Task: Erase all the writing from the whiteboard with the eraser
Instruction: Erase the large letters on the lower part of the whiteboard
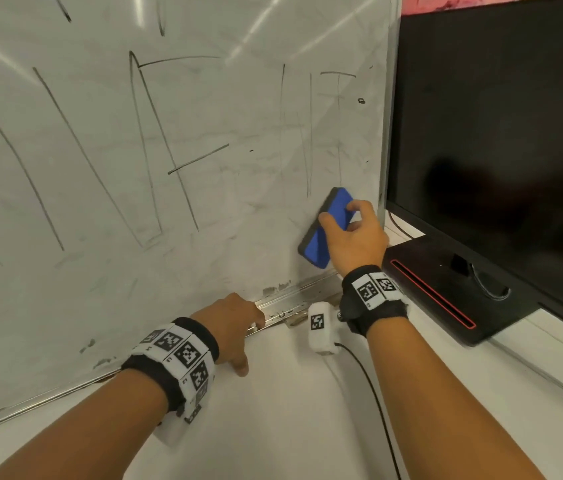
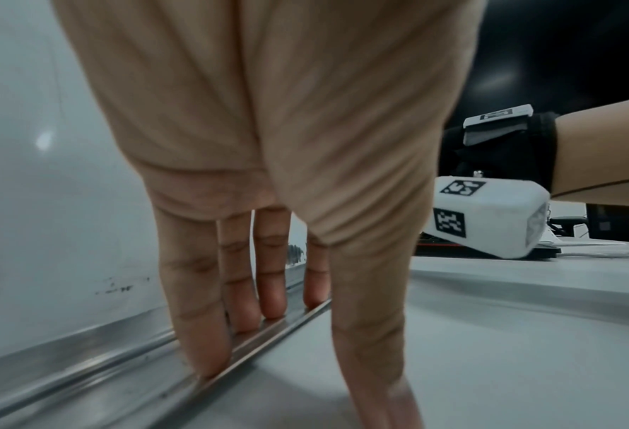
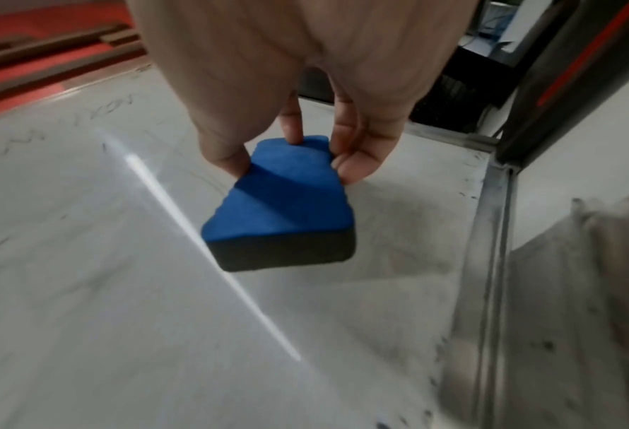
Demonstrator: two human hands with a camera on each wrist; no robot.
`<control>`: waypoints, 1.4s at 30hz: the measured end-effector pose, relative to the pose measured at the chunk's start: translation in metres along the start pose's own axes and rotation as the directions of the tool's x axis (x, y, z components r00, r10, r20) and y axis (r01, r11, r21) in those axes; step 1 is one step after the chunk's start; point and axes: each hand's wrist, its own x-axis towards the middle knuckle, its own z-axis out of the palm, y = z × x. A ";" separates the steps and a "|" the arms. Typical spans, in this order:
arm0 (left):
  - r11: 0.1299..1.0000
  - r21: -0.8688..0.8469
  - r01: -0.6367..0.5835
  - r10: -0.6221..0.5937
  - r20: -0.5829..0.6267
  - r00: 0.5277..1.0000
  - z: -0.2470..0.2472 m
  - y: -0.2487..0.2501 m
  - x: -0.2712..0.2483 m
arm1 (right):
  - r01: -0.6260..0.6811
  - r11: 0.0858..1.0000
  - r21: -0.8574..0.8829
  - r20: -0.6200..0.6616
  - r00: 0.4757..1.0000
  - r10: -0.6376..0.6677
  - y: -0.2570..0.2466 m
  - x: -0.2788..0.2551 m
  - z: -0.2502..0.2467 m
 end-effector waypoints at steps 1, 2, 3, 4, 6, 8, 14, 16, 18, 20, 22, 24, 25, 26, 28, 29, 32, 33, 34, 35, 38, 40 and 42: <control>1.000 -0.008 0.000 0.000 -0.006 1.000 0.000 0.000 -0.001 | 0.007 1.000 -0.005 -0.005 1.000 -0.007 -0.003 0.001 0.000; 1.000 -0.015 -0.002 0.002 -0.009 1.000 0.000 0.000 -0.001 | 0.032 0.999 -0.007 0.004 0.999 -0.032 -0.007 -0.001 0.000; 1.000 -0.020 -0.004 0.004 -0.011 1.000 0.001 0.000 -0.002 | 0.073 0.997 -0.008 0.039 0.997 -0.073 -0.014 -0.006 0.001; 1.000 -0.025 -0.007 0.006 -0.015 1.000 0.001 -0.001 -0.002 | 0.139 0.990 -0.013 0.094 0.986 -0.137 -0.019 -0.011 0.003; 0.999 -0.035 -0.011 0.010 -0.027 1.000 0.002 -0.003 -0.003 | 0.276 0.960 -0.048 0.220 0.941 -0.259 -0.025 -0.019 0.007; 0.999 -0.047 -0.012 0.010 -0.035 0.999 0.005 -0.005 -0.005 | 0.318 0.945 -0.083 0.233 0.928 -0.291 -0.026 -0.016 0.006; 0.998 -0.069 -0.015 0.012 -0.043 0.999 0.008 -0.006 -0.005 | 0.022 0.999 -0.045 0.008 1.000 -0.022 -0.009 0.006 -0.010; 0.998 -0.062 -0.011 0.009 -0.030 1.000 0.006 -0.005 -0.005 | 0.075 0.997 -0.031 0.065 0.995 -0.073 -0.013 -0.003 -0.003; 0.999 -0.040 -0.015 0.015 -0.016 1.000 0.003 -0.004 -0.004 | 0.173 0.985 0.005 0.181 0.969 -0.171 -0.019 -0.013 0.004; 1.000 -0.022 -0.022 0.022 -0.014 1.000 0.000 -0.003 -0.004 | 0.229 0.973 0.025 0.260 0.939 -0.227 -0.021 -0.015 0.005; 1.000 -0.005 -0.021 0.021 -0.006 1.000 -0.002 -0.002 -0.003 | 0.177 0.984 0.018 0.209 0.962 -0.176 -0.014 -0.008 -0.001; 1.000 0.015 -0.017 0.017 0.007 1.000 -0.004 0.000 -0.002 | 0.047 0.999 0.006 0.107 0.993 -0.048 -0.004 0.000 -0.008; 1.000 0.022 -0.016 0.016 0.014 1.000 -0.005 0.001 -0.001 | -0.002 1.000 -0.001 0.079 0.997 0.002 0.000 0.001 -0.011; 1.000 0.027 -0.016 0.015 0.019 1.000 -0.005 0.002 0.000 | -0.027 1.000 -0.006 0.074 0.997 0.027 0.001 0.001 -0.010; 0.999 0.032 -0.018 0.017 0.024 1.000 -0.007 0.003 0.001 | -0.002 1.000 0.000 0.107 0.994 0.002 -0.004 -0.006 -0.004; 0.999 0.033 -0.018 0.018 0.020 1.000 -0.007 0.003 0.002 | 0.038 0.999 0.008 0.140 0.989 -0.039 -0.009 -0.011 0.001; 0.999 0.044 -0.028 0.028 -0.009 1.000 -0.006 0.002 0.002 | 0.221 0.975 0.029 0.276 0.935 -0.220 -0.026 -0.026 0.017; 0.999 0.040 -0.029 0.029 -0.014 0.999 -0.005 0.000 0.002 | 0.262 0.965 0.014 0.295 0.921 -0.255 -0.028 -0.028 0.020; 0.999 0.032 -0.028 0.028 -0.018 0.999 -0.003 -0.001 0.001 | 0.274 0.962 -0.001 0.282 0.923 -0.263 -0.027 -0.028 0.022; 0.999 0.024 -0.025 0.025 -0.022 0.999 -0.001 -0.002 0.001 | 0.253 0.968 -0.011 0.241 0.940 -0.243 -0.026 -0.028 0.021; 1.000 -0.005 -0.025 0.025 -0.039 0.999 0.004 -0.005 -0.001 | 0.100 0.995 -0.020 0.110 0.989 -0.097 -0.020 -0.024 0.014; 0.999 -0.013 -0.036 0.036 -0.043 0.998 0.004 -0.006 -0.002 | 0.125 0.991 -0.038 0.120 0.986 -0.119 -0.027 -0.028 0.016; 0.998 -0.013 -0.056 0.056 -0.048 0.997 0.004 -0.006 -0.003 | 0.240 0.970 -0.026 0.215 0.949 -0.229 -0.041 -0.041 0.027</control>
